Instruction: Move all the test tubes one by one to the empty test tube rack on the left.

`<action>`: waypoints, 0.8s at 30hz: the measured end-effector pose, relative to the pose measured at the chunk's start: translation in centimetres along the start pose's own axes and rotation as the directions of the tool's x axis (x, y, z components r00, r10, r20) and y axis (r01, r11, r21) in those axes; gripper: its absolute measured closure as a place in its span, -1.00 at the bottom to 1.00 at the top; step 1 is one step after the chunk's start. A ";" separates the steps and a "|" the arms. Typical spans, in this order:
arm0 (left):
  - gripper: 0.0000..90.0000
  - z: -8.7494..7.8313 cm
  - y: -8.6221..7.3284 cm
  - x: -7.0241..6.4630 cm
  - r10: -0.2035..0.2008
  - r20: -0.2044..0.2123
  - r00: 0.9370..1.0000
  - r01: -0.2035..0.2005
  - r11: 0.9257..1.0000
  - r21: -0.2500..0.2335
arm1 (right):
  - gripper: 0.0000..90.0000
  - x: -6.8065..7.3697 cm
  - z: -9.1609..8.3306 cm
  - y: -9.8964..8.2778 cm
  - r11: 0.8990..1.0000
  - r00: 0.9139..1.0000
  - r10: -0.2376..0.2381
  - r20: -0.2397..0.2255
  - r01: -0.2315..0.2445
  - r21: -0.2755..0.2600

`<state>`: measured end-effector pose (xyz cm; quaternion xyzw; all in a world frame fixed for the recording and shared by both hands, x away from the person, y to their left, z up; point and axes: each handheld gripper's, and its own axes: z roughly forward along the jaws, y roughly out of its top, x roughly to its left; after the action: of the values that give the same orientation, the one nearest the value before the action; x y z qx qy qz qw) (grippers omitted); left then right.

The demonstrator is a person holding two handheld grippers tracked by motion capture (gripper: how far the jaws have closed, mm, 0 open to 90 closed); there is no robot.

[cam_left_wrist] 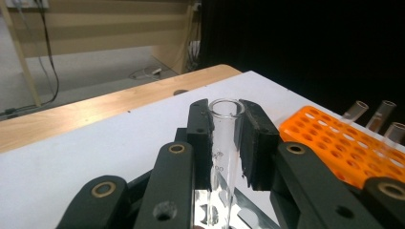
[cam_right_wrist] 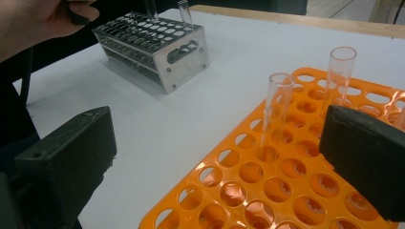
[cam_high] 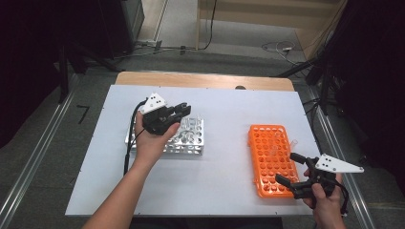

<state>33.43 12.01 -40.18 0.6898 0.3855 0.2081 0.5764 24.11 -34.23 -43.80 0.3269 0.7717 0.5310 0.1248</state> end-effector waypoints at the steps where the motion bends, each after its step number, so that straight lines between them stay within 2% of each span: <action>1: 0.68 0.2 0.0 0.1 -0.006 -0.007 1.000 0.006 1.000 -0.001 | -1.00 0.0 -0.1 0.0 1.000 1.000 0.002 0.008 -0.002 -0.004; 7: 0.68 1.5 -0.2 0.7 -0.028 -0.029 0.999 0.028 1.000 -0.003 | -1.00 -0.4 -0.4 -0.1 1.000 1.000 0.017 0.017 -0.017 -0.024; 15: 0.68 3.0 -0.2 0.9 -0.023 -0.058 0.998 0.023 1.000 0.005 | -1.00 -0.5 -0.5 -0.1 1.000 1.000 0.021 0.016 -0.020 -0.024; 24: 0.67 4.0 -0.9 0.9 0.006 -0.075 0.997 0.000 0.997 0.076 | -1.00 -0.6 -0.5 -0.1 0.999 0.999 0.029 0.018 -0.028 -0.034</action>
<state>36.60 10.20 -42.14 0.7034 0.4136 0.2201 0.5345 24.21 -35.02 -43.78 0.3406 0.7566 0.5428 0.1299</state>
